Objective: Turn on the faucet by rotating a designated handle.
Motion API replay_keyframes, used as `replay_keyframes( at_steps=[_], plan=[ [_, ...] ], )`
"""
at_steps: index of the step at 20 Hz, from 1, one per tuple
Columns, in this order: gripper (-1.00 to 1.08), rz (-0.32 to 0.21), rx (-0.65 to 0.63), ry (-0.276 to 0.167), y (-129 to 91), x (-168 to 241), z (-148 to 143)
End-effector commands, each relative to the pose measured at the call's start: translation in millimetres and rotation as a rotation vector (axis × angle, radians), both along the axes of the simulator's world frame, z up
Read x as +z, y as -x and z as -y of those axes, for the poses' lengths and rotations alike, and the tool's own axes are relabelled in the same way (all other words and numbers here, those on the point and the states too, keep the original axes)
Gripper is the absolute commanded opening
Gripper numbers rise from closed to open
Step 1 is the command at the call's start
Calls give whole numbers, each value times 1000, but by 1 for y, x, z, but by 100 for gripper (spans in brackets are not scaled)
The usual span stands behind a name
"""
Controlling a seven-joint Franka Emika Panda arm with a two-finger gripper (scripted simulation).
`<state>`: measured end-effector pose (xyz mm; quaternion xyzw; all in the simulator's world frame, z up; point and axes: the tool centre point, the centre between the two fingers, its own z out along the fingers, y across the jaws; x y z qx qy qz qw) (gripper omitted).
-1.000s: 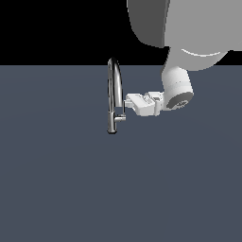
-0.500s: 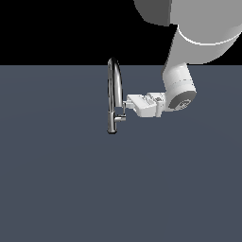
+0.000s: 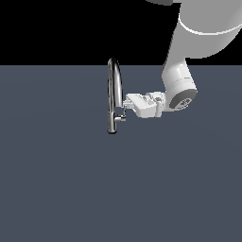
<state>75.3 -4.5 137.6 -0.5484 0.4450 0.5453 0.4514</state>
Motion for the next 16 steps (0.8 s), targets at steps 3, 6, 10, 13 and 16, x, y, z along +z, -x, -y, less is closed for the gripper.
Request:
replay_keyframes(
  at_steps=[3, 6, 10, 13, 16],
  plan=[
    [-100, -3, 0, 0, 11, -6, 4],
    [-100, -3, -1, 1, 19, -10, 7],
    [-100, -3, -3, 2, 31, -16, 11],
    [-100, -3, -4, 2, 40, -20, 14],
    [-100, -3, -5, 3, 46, -23, 16]
  ],
)
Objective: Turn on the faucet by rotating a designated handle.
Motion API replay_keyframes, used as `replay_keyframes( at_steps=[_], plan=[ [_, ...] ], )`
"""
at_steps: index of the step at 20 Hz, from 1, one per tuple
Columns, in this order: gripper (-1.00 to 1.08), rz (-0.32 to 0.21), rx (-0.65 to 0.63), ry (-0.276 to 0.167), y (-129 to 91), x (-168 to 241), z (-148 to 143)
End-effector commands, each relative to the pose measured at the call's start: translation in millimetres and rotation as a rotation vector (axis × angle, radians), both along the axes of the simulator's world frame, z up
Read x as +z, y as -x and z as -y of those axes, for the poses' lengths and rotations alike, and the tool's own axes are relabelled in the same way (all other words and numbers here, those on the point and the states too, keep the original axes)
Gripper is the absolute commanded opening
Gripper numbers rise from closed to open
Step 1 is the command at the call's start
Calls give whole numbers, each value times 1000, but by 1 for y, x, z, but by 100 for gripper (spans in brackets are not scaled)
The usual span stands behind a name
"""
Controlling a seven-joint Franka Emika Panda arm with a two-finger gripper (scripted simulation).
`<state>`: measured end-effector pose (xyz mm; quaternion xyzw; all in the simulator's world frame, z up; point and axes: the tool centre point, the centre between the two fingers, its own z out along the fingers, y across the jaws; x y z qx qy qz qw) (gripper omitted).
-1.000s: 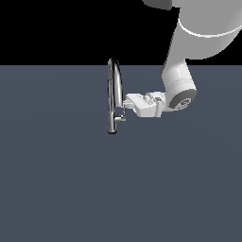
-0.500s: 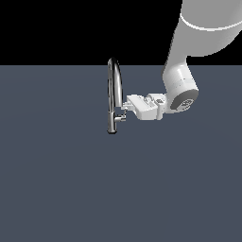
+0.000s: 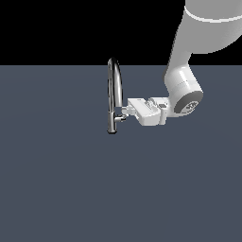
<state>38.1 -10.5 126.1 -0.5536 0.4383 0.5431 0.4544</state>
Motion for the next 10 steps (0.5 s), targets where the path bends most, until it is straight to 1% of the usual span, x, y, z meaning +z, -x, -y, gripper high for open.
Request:
replay_keyframes(
  at_steps=[1, 10],
  plan=[
    [-100, 1, 0, 0, 0, 0, 0],
    [-100, -20, -12, 7, 21, -63, 13]
  ],
)
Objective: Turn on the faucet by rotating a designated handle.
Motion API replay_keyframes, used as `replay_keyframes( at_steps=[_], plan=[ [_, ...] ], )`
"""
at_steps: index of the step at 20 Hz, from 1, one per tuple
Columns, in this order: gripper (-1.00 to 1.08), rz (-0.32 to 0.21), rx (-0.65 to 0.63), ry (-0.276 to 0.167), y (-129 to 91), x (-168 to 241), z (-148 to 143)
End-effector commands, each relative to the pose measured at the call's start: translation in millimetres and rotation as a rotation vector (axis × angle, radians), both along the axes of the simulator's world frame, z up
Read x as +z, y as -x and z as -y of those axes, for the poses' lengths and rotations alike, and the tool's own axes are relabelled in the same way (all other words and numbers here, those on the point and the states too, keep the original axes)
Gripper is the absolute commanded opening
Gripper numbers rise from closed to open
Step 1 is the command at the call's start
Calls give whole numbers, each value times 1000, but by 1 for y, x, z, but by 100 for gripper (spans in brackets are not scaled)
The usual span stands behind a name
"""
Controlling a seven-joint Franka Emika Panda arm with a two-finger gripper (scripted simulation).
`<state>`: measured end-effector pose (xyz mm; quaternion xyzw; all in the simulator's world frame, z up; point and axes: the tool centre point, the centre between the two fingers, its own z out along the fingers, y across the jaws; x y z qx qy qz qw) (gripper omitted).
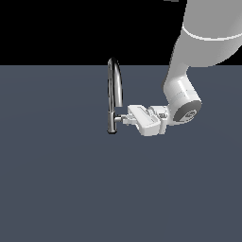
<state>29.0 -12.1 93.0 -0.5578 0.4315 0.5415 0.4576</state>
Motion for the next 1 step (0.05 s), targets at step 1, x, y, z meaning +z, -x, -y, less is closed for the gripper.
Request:
replay_keyframes(
  at_steps=[1],
  plan=[
    [-100, -35, -18, 13, 12, -30, 11]
  ],
)
